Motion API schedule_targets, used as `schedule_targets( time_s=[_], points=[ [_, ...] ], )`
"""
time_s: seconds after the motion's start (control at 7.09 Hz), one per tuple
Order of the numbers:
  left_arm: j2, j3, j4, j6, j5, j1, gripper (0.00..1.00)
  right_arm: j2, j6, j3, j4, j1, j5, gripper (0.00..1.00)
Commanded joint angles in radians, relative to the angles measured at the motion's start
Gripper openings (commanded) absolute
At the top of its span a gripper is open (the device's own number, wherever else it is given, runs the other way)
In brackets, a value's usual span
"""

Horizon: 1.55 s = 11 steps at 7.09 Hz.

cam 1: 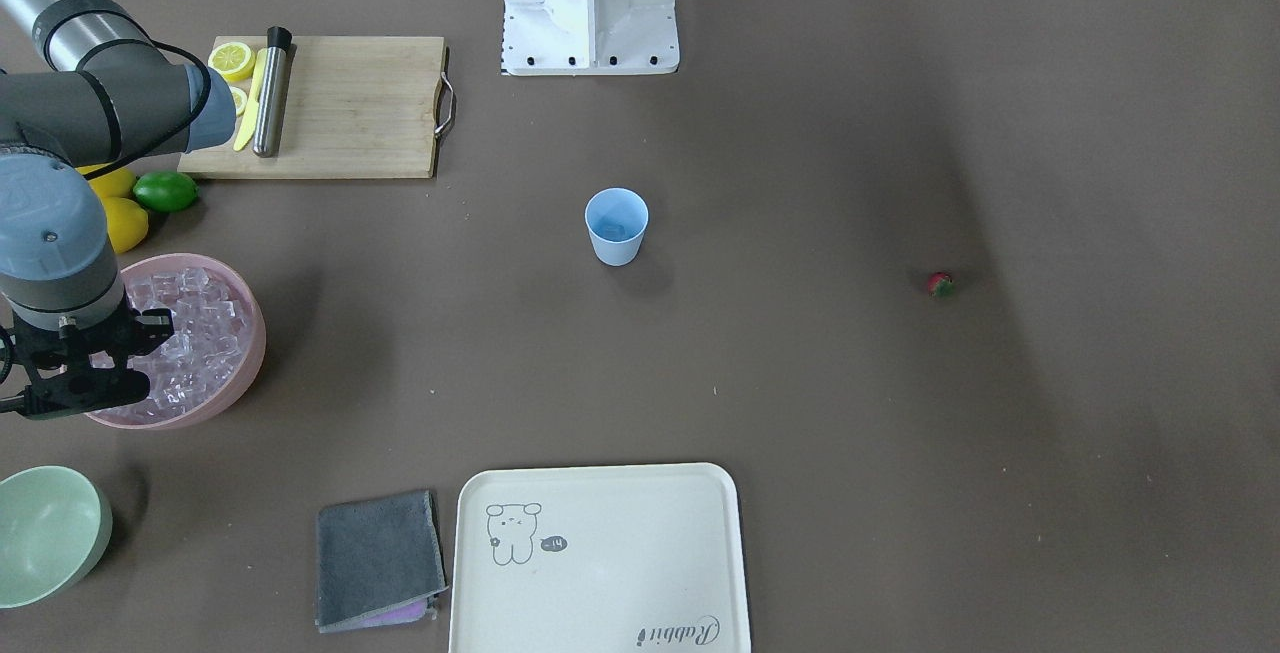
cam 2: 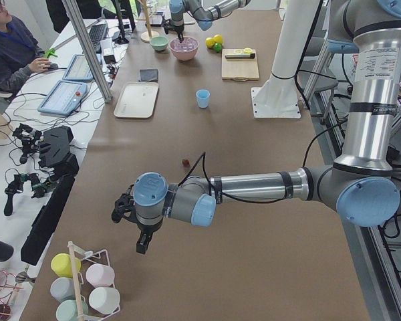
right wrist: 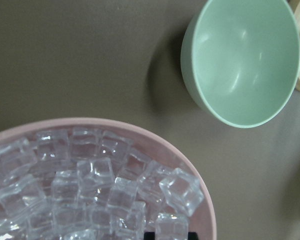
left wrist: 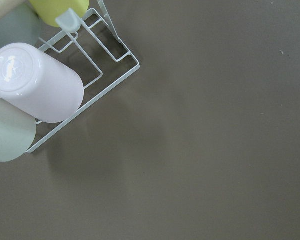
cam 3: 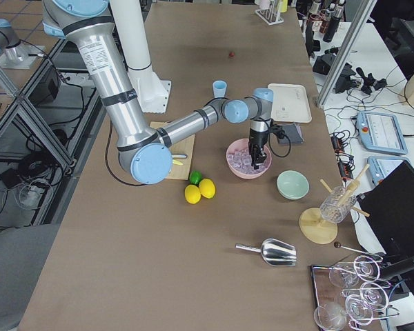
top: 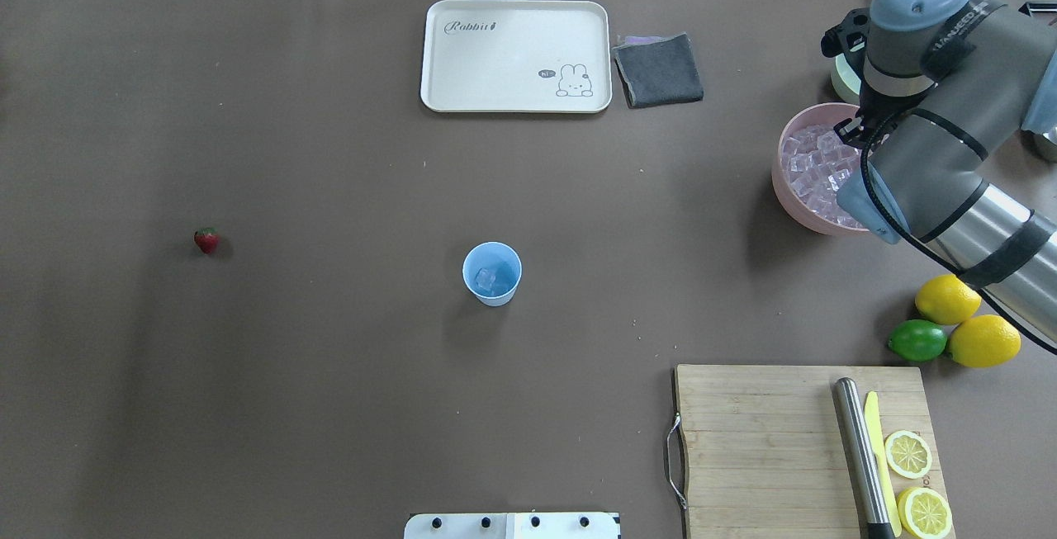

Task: Put ice and strawberries in cup
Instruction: 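Lower the right gripper into the ice and grasp another cube, then carry the ice cube with the right gripper over the blue cup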

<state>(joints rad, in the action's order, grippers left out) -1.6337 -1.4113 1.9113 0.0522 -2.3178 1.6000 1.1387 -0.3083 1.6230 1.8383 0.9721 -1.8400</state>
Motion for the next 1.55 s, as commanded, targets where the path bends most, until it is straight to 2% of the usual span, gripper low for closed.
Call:
schedule_targets(
  time_s=[0.0, 0.14, 0.28, 0.56, 0.85, 0.99, 1.27, 1.41],
  points=[
    [0.002, -0.001, 0.002, 0.000, -0.002, 0.000, 0.98, -0.071, 0.042, 0.124, 0.180, 0.025, -0.016, 0.00],
    [0.005, -0.002, 0.002, 0.000, -0.002, 0.000, 0.98, -0.111, -0.009, 0.130, 0.174, 0.004, -0.113, 0.00],
    [0.011, -0.003, 0.002, 0.002, -0.002, 0.002, 0.98, -0.140, -0.164, 0.153, 0.098, -0.050, -0.178, 0.00],
    [0.014, -0.002, 0.002, 0.003, -0.002, 0.002, 0.98, -0.168, -0.546, 0.161, -0.173, -0.215, -0.217, 0.00],
    [0.012, -0.006, 0.002, 0.003, -0.002, 0.006, 0.98, -0.252, -0.841, 0.173, -0.226, -0.376, -0.161, 0.00],
    [0.008, -0.005, 0.002, 0.002, -0.002, 0.006, 0.98, -0.296, -0.942, 0.170, -0.225, -0.465, -0.072, 0.00],
    [0.003, -0.006, 0.000, 0.000, -0.002, 0.008, 0.98, -0.338, -1.006, 0.155, -0.218, -0.547, 0.007, 0.00],
    [0.002, -0.008, 0.002, 0.000, -0.002, 0.008, 0.98, -0.340, -1.005, 0.143, -0.218, -0.549, 0.007, 0.00]
  ],
)
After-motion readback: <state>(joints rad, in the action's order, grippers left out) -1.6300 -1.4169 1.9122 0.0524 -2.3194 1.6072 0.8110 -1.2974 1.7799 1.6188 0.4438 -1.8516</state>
